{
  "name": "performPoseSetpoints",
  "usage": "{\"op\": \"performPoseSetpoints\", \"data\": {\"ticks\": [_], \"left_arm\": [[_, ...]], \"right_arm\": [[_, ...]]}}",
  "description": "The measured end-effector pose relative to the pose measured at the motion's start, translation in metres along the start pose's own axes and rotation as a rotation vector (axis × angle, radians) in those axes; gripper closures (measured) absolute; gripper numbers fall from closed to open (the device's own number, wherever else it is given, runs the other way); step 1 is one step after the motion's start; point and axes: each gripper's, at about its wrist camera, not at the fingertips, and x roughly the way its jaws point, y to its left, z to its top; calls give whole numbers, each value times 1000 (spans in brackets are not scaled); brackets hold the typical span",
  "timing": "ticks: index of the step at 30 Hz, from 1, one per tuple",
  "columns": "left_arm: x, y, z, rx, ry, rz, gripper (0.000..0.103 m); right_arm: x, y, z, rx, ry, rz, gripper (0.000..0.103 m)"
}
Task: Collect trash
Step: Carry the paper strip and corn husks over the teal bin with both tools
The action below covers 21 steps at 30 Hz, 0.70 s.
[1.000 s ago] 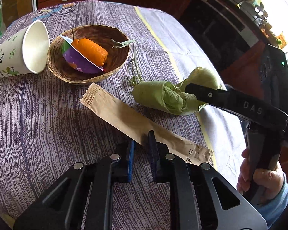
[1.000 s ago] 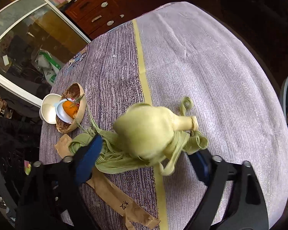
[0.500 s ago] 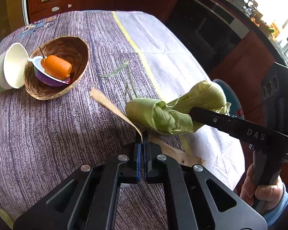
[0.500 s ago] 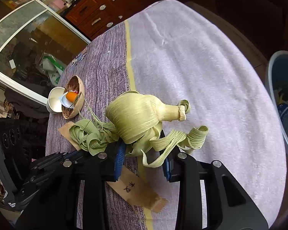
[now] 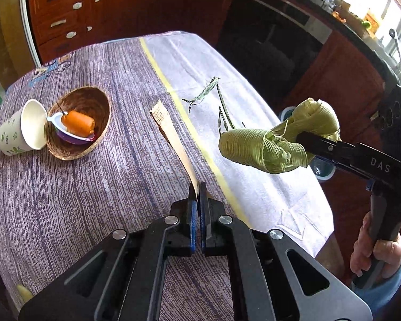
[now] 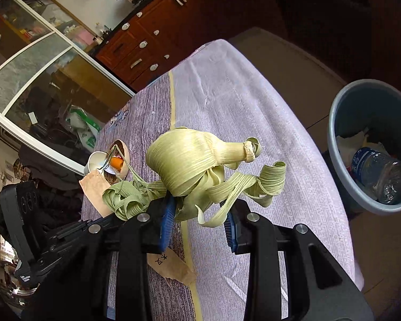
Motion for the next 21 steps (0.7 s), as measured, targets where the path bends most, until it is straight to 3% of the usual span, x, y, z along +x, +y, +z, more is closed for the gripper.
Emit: {"op": "performPoseSetpoints", "data": {"ticks": [12, 21], "left_arm": [[-14, -66, 22, 145, -33, -14, 100], [-19, -140, 59, 273, -70, -92, 100]], "right_arm": [[-61, -38, 7, 70, -128, 32, 73], [-129, -107, 13, 192, -283, -23, 73]]}}
